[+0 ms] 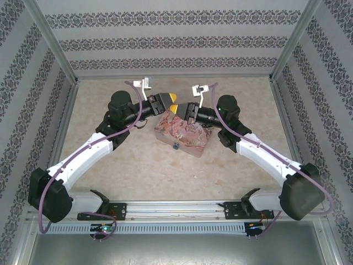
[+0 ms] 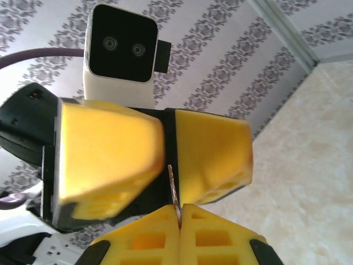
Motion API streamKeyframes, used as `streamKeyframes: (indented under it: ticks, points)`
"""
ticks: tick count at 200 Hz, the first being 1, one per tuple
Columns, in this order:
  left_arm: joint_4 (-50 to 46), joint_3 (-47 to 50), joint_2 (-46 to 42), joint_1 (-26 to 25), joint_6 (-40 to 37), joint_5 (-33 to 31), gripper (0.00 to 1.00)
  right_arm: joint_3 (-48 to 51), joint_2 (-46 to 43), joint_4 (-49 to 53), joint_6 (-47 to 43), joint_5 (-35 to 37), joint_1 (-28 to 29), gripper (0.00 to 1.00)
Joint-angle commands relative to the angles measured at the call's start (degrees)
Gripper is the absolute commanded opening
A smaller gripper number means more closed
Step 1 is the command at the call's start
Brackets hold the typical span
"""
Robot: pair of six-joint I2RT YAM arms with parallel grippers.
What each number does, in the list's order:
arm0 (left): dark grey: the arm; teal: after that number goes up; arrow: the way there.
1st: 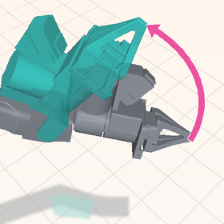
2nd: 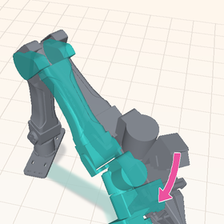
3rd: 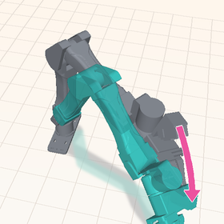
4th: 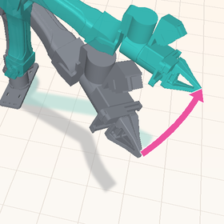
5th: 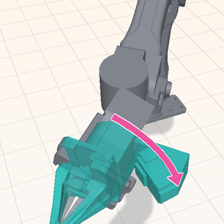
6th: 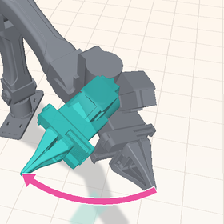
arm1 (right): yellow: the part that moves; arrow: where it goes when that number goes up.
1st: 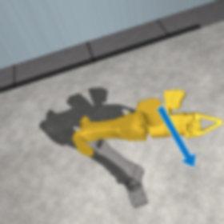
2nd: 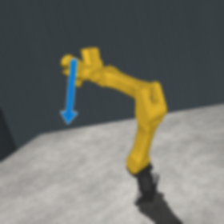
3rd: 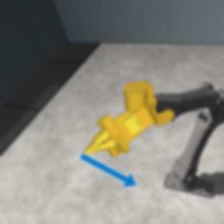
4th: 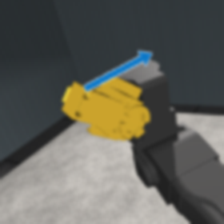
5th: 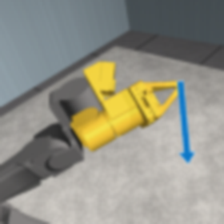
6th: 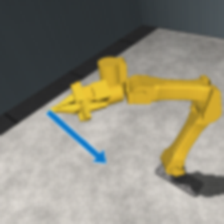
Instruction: Unlock the padlock with the key
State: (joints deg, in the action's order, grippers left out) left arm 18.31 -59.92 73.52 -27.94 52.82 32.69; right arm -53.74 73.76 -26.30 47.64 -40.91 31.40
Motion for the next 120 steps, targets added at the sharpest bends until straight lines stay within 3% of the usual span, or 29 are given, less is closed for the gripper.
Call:
streamKeyframes:
  ticks: [1, 23, 58, 88, 120]
  points:
    - [-12.72, -4.42, -4.39, 1.58, -4.03, -5.06, 0.52, -2.34, -4.55, 12.02, -11.88, 4.58, 0.57, 0.00]
    - [-24.36, -8.22, -7.20, 2.13, -5.61, -10.60, 0.64, -4.96, -7.00, 24.89, -23.70, 11.10, 0.97, 0.00]
    - [-43.93, -16.51, -8.20, 2.13, -0.53, -18.71, 0.65, -8.73, -8.92, 37.94, -43.53, 27.83, 4.59, 0.00]
    - [-53.42, -20.79, -7.27, 2.00, 11.31, -20.15, 0.63, -9.55, -9.51, 38.82, -60.24, 42.64, 9.45, 0.00]
    - [-62.00, -24.78, -4.37, 1.29, 19.58, -19.55, 0.60, -10.06, -8.66, 35.56, -76.96, 50.84, 14.49, 0.00]
